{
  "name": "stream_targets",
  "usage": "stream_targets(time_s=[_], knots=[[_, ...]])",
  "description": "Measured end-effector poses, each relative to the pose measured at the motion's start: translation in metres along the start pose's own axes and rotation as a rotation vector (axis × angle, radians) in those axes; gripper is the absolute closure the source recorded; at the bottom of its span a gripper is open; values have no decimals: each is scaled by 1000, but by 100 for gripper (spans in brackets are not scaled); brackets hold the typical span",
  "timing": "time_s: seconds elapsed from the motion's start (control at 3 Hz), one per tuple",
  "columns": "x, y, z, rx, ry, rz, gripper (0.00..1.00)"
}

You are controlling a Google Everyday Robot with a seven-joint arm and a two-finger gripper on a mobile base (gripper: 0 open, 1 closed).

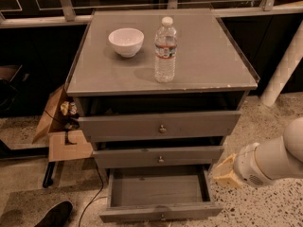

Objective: Close bottom drawer

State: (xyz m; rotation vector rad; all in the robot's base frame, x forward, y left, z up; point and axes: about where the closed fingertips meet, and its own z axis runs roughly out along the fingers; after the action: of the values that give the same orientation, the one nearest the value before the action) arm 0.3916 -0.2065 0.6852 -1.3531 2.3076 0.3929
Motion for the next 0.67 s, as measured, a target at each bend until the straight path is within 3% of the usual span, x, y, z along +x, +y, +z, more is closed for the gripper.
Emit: stream_targets(time_s=[0.33, 0.67], knots=[[-1, 1, -1, 1, 1, -2, 100], [24, -1, 23, 6, 12, -3, 100]])
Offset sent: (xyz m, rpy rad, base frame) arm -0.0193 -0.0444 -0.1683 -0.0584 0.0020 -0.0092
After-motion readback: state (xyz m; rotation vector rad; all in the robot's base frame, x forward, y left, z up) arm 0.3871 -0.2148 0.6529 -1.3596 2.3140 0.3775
